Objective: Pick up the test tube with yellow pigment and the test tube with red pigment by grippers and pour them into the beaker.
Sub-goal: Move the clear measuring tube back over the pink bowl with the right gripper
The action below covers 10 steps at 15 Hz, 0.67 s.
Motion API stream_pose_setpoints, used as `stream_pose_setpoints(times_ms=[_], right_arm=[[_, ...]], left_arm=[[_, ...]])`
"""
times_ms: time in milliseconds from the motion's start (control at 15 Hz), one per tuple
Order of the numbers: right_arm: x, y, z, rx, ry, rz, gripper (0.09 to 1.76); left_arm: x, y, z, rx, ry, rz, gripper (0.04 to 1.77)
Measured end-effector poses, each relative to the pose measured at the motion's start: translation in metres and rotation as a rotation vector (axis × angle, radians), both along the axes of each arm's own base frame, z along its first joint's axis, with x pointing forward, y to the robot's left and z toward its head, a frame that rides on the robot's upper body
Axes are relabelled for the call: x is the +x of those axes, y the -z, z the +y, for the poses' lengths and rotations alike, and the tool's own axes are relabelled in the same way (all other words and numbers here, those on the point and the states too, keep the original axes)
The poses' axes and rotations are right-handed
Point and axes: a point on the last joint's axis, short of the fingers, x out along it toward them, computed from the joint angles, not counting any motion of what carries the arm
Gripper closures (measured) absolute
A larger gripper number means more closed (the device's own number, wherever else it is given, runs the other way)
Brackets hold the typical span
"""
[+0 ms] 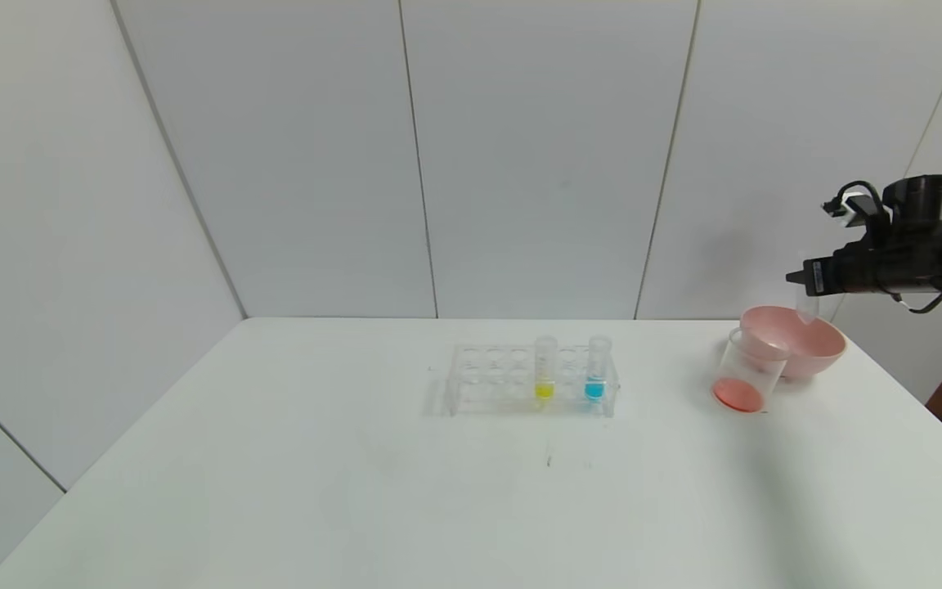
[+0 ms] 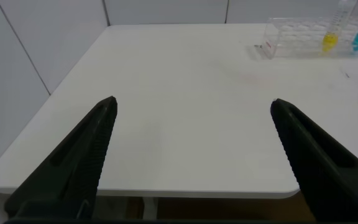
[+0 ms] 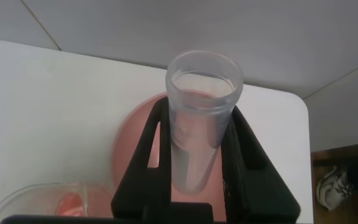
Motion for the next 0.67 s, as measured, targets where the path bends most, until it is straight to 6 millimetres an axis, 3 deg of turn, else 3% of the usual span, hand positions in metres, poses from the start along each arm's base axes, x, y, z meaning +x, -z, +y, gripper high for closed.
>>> stream_pose_setpoints(times_ms=[333,667], right_arm=[[0.008,0.029,-0.005,-0.003,0.032,0.061,1.33],[0.013,0.044,-0.003,-0.001,0.028,0.080,1.33]], left_arm=[[0.000,0.000,0.000,0.000,0.000,0.000,0.05],[0.000,0.000,0.000,0.000,0.000,0.000,0.05]])
